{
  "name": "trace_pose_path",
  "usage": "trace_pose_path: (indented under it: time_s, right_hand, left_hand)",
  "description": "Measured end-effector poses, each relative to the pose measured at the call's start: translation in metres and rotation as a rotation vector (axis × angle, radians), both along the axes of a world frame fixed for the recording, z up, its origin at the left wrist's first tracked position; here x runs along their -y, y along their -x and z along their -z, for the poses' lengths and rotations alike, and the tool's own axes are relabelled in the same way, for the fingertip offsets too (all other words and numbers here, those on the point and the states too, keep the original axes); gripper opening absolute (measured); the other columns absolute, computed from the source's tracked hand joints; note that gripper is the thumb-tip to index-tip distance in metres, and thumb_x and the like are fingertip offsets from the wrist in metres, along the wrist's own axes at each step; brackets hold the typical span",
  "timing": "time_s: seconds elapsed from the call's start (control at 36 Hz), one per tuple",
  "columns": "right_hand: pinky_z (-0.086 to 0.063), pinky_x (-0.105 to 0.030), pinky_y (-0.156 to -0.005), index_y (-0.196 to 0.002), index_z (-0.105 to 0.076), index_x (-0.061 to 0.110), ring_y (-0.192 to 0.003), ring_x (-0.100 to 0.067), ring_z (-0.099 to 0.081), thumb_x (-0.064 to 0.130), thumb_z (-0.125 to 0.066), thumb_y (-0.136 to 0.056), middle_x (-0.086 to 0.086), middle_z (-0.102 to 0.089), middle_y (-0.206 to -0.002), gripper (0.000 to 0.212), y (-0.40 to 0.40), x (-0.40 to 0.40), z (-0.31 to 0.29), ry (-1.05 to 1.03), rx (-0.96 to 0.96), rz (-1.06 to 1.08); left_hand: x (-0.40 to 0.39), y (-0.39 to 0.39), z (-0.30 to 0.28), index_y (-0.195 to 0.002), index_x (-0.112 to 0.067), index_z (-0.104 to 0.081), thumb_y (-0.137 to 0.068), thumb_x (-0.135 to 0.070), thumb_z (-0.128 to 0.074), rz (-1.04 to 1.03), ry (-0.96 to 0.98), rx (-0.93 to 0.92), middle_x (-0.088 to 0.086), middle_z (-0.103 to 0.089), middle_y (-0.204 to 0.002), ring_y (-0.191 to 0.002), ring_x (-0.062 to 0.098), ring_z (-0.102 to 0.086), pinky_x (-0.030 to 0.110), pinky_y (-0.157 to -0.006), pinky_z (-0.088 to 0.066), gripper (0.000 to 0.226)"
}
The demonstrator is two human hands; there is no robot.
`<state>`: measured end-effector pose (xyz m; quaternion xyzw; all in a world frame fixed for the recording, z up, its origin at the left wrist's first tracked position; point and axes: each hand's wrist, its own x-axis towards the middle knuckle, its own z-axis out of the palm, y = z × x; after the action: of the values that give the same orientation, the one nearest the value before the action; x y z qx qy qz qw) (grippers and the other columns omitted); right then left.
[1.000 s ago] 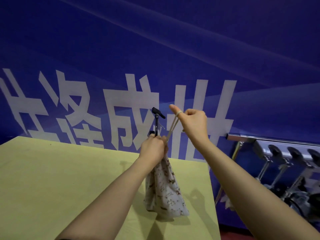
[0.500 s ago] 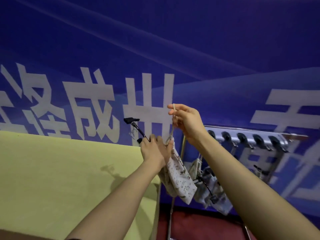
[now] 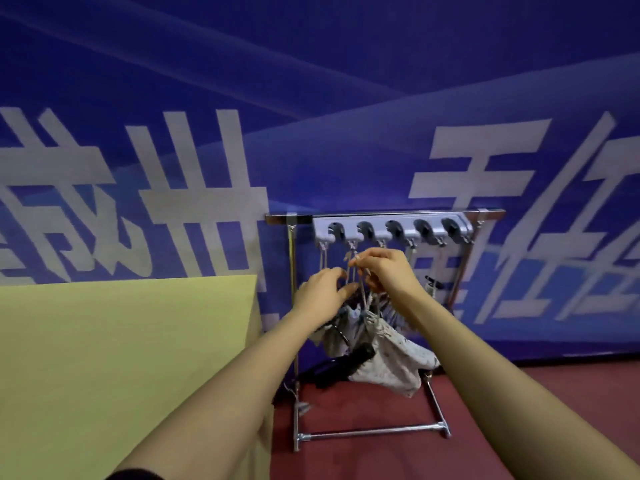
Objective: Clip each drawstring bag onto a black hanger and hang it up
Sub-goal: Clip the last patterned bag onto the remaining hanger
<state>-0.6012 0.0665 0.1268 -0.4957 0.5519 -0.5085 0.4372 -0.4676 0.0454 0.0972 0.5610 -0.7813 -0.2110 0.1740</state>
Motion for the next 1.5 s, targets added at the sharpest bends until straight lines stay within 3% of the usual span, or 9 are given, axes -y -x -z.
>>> trace_pose_path:
  time_s: [0.31, 0.42, 0.53, 0.72, 0.86, 0.97, 1.19, 1.36, 1.5]
  right_hand:
    - [-0.023, -0.019, -0.04, -0.059, -0.063, 0.005, -0.037, -0.014, -0.031, 0.0, -0.054, -0.08, -0.007, -0.044, -0.046, 0.023, 0.101, 0.006, 0.037, -0.126, -0.129, 0.175]
    - [-0.025, -0.019, -0.039, -0.071, -0.063, -0.012, -0.037, -0.012, -0.034, 0.0, -0.056, -0.079, -0.009, -0.045, -0.047, 0.017, 0.134, 0.01, 0.044, -0.125, -0.158, 0.259]
    - [-0.031, -0.019, -0.04, -0.058, -0.063, 0.006, -0.034, -0.003, -0.037, 0.003, -0.059, -0.079, 0.007, -0.047, -0.037, 0.021, 0.169, 0.019, 0.052, -0.151, -0.264, 0.283]
    - [-0.034, -0.022, -0.04, -0.064, -0.064, -0.002, -0.038, -0.017, -0.04, 0.004, -0.056, -0.08, -0.008, -0.049, -0.049, 0.019, 0.248, 0.043, 0.067, -0.26, -0.365, 0.224]
    - [-0.035, -0.024, -0.041, -0.057, -0.061, 0.004, -0.038, -0.019, -0.04, 0.001, -0.055, -0.079, -0.005, -0.049, -0.046, 0.023, 0.3, 0.059, 0.072, -0.303, -0.394, 0.123]
    - [-0.038, -0.023, -0.042, -0.054, -0.058, 0.007, -0.039, -0.019, -0.042, 0.002, -0.057, -0.083, -0.007, -0.051, -0.047, 0.029, 0.337, 0.08, 0.072, -0.247, -0.422, 0.1]
    - [-0.039, -0.013, -0.037, -0.071, -0.06, -0.004, -0.034, -0.007, -0.047, 0.007, -0.057, -0.092, -0.013, -0.053, -0.055, 0.024, 0.38, 0.126, 0.075, -0.151, -0.44, 0.076]
    - [-0.056, -0.048, -0.067, -0.073, -0.059, 0.01, -0.068, -0.034, -0.065, 0.013, -0.056, -0.093, -0.02, -0.067, -0.074, 0.021, 0.389, 0.161, 0.093, -0.119, -0.5, 0.046]
    - [-0.055, -0.04, -0.071, -0.062, -0.049, 0.023, -0.076, -0.026, -0.065, 0.015, -0.057, -0.093, -0.005, -0.06, -0.069, 0.033, 0.396, 0.177, 0.108, -0.156, -0.507, 0.03]
  left_hand:
    - [0.027, 0.114, 0.031, -0.084, -0.014, -0.067, -0.091, -0.03, -0.057, 0.165, -0.173, -0.233, 0.011, -0.065, -0.078, -0.084, 0.033, -0.062, 0.036, -0.063, -0.045, 0.02]
    - [0.038, 0.144, 0.039, -0.081, -0.012, -0.065, -0.093, -0.028, -0.055, 0.171, -0.157, -0.221, 0.004, -0.059, -0.071, -0.075, 0.026, -0.057, 0.032, -0.062, -0.041, 0.022]
    - [0.049, 0.173, 0.049, -0.078, -0.017, -0.064, -0.092, -0.023, -0.055, 0.172, -0.191, -0.239, 0.003, -0.064, -0.076, -0.079, 0.022, -0.06, 0.033, -0.07, -0.046, 0.018]
    - [0.071, 0.242, 0.059, -0.077, -0.004, -0.068, -0.088, -0.02, -0.057, 0.115, -0.273, -0.238, 0.016, -0.07, -0.082, -0.084, 0.028, -0.065, 0.034, -0.076, -0.051, 0.023]
    - [0.08, 0.293, 0.073, -0.054, -0.024, -0.059, -0.083, -0.023, -0.057, -0.022, -0.261, -0.246, 0.004, -0.068, -0.067, -0.072, 0.023, -0.066, 0.034, -0.073, -0.055, 0.029]
    - [0.088, 0.332, 0.068, -0.061, -0.02, -0.06, -0.086, -0.014, -0.056, -0.108, -0.232, -0.32, 0.0, -0.064, -0.064, -0.068, 0.018, -0.062, 0.022, -0.065, -0.047, 0.026]
    - [0.12, 0.385, 0.068, -0.073, -0.02, -0.063, -0.092, -0.02, -0.052, -0.296, -0.173, -0.39, 0.002, -0.069, -0.072, -0.072, 0.023, -0.066, 0.039, -0.07, -0.056, 0.022]
    - [0.148, 0.403, 0.078, -0.071, -0.023, -0.06, -0.093, -0.016, -0.05, -0.426, -0.178, -0.416, -0.001, -0.067, -0.071, -0.072, 0.021, -0.067, 0.037, -0.07, -0.056, 0.025]
    - [0.159, 0.41, 0.089, -0.066, -0.021, -0.058, -0.094, -0.017, -0.05, -0.447, -0.166, -0.357, 0.008, -0.068, -0.075, -0.073, 0.025, -0.066, 0.041, -0.069, -0.056, 0.029]
